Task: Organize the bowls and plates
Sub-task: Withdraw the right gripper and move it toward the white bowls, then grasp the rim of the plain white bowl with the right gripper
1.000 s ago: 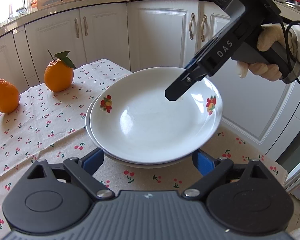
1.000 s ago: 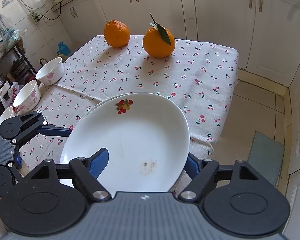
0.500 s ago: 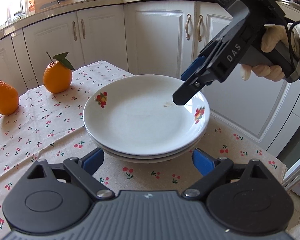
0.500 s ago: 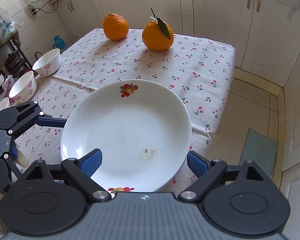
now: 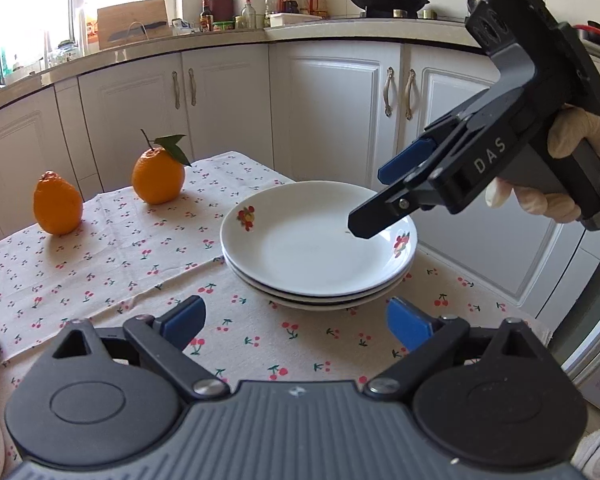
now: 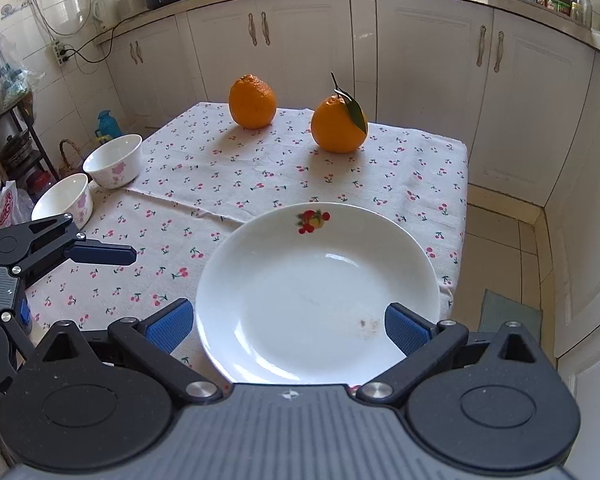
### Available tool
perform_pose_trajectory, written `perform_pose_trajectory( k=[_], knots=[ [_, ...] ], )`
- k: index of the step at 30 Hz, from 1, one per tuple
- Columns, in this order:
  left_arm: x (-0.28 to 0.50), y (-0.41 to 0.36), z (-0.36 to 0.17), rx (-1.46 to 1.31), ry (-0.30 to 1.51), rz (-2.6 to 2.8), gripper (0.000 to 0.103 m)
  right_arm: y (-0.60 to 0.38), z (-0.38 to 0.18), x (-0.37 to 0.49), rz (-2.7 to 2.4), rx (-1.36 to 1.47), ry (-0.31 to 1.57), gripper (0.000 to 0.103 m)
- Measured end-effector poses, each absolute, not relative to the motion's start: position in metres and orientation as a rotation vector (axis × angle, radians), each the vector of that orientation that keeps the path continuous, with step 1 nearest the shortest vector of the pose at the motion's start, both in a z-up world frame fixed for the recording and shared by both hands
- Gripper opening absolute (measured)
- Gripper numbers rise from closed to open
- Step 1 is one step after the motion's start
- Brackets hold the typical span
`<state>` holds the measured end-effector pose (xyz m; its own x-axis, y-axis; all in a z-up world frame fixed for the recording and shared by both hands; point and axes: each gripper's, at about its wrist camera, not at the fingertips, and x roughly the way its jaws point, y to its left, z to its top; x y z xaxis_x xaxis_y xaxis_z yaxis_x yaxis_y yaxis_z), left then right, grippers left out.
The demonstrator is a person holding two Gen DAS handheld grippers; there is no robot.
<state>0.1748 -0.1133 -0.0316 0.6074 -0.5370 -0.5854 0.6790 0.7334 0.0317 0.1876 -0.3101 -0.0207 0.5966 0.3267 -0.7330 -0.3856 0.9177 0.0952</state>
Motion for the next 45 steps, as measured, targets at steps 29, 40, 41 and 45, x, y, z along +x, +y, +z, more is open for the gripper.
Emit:
perform_pose_trajectory(
  k=[29,40,41,45],
  knots=[
    [0.072,0.092,-0.018,0.232,0.493,-0.288,0.099,-0.056,-0.015,0.130,0.687,-0.378,0.654,0.103],
    [0.074,0.131,-0.050,0.181,0.549,-0.218,0.099,0.005,-0.024,0.141,0.783,-0.386,0.675,0.103],
    [0.075,0.133,-0.053,0.175,0.550,-0.219,0.099,0.010,-0.025,0.142,0.792,-0.386,0.684,0.103],
    [0.079,0.135,-0.059,0.167,0.552,-0.235,0.099,0.022,-0.033,0.147,0.829,-0.393,0.709,0.103]
  ],
)
